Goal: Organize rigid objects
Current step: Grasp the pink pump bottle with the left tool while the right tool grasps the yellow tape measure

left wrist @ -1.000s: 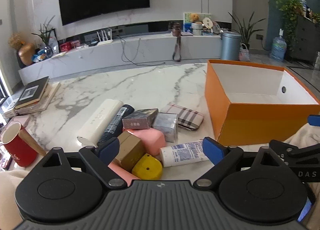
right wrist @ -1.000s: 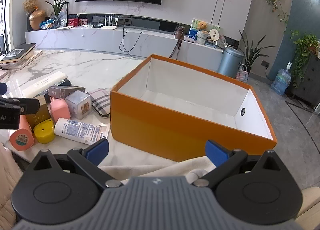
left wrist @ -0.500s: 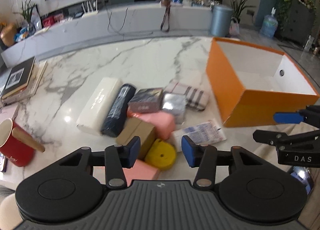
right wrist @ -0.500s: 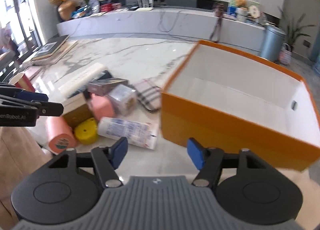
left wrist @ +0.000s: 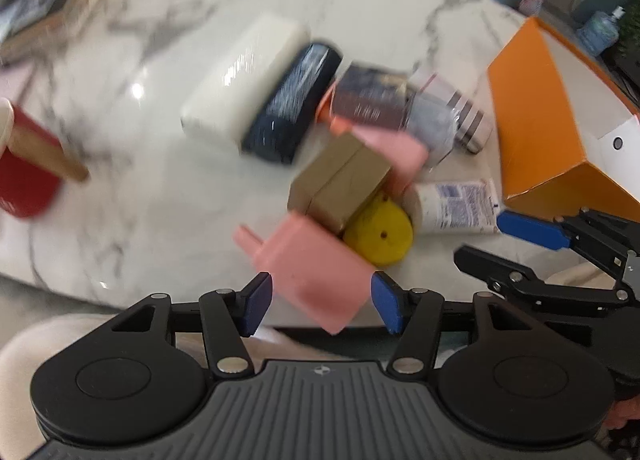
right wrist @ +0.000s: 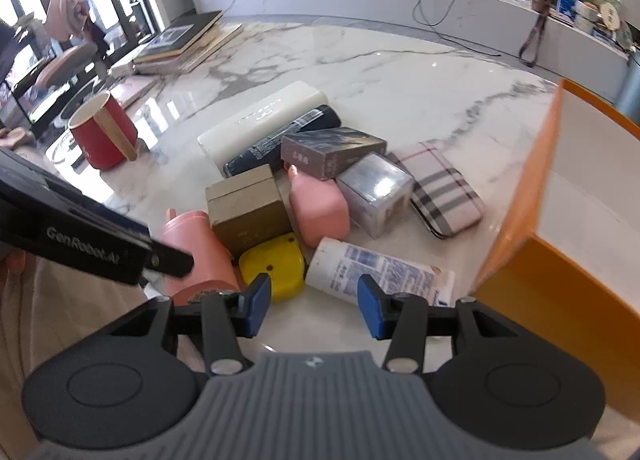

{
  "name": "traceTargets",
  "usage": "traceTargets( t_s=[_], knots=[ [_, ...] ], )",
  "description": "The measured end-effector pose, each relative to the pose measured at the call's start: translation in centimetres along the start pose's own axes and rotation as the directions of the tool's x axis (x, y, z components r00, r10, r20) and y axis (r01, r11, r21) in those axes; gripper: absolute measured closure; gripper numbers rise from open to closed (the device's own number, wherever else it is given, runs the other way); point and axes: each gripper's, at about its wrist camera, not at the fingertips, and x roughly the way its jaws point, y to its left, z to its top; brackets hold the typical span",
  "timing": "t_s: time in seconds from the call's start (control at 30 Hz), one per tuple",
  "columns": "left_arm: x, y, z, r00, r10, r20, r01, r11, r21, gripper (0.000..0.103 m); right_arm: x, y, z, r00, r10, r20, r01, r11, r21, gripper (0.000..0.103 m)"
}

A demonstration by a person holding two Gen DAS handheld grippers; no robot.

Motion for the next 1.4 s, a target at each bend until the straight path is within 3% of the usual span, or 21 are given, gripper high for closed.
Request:
traceTargets(
  t_s=[0.17, 0.27, 0.33, 0.5, 0.63, 0.73, 0.9, 1.3, 1.4],
  knots=[
    [1.2, 1.1, 0.7, 1.0, -0.023, -0.019, 0.02, 0.99, -0.137, 0.028, 1.9, 0.5, 0.8, 0.998, 0.045, -0.04, -0.046, 0.999, -0.028, 0.057],
    [1.8, 1.2, 1.1, 1.0, -0.001, -0.021, -0.003, 0.986, -0.165, 0.024, 3.3, 0.9, 1.2, 0.996, 0.056, -0.071, -0.06, 0.997, -0.048, 0.065],
    [2.2, 1.3, 1.4, 1.0, 0.006, -0.02, -0.009, 0.984, -0.177, 0.024, 4.0, 0.9, 1.4, 0.994, 0.065, -0.086, -0.069, 0.996, -0.051, 0.065],
    [3.3, 1.0, 1.9, 0.999, 0.018, -0.041, -0.025, 0.988, -0.152, 0.024, 5.3, 1.4, 2.0, 0.992, 0.069, -0.108, -0.081, 0.99, -0.112, 0.063],
    [4.0, 0.5, 2.0, 0.997, 0.041, -0.065, -0.048, 0.993, -0.107, 0.027, 5.8, 2.2, 2.5, 0.989, 0.089, -0.119, -0.114, 0.968, -0.222, 0.048],
    [4.5, 0.5, 2.1, 0.996, 0.049, -0.074, -0.056, 0.993, -0.1, 0.036, 6.2, 2.8, 2.9, 0.987, 0.092, -0.135, -0.13, 0.942, -0.31, 0.05],
    [4.5, 0.9, 1.9, 0.997, 0.044, -0.061, -0.051, 0.992, -0.119, 0.038, 7.2, 4.0, 3.2, 0.982, 0.08, -0.17, -0.142, 0.909, -0.391, 0.051],
    [5.2, 1.3, 2.0, 0.996, 0.008, -0.086, -0.02, 0.989, -0.145, 0.039, 9.7, 4.7, 2.9, 0.978, 0.02, -0.207, -0.107, 0.9, -0.423, 0.047],
    [5.5, 1.1, 2.0, 0.996, 0.022, -0.087, -0.034, 0.99, -0.135, 0.039, 10.1, 4.2, 3.0, 0.977, 0.037, -0.211, -0.118, 0.915, -0.385, 0.048]
  ],
)
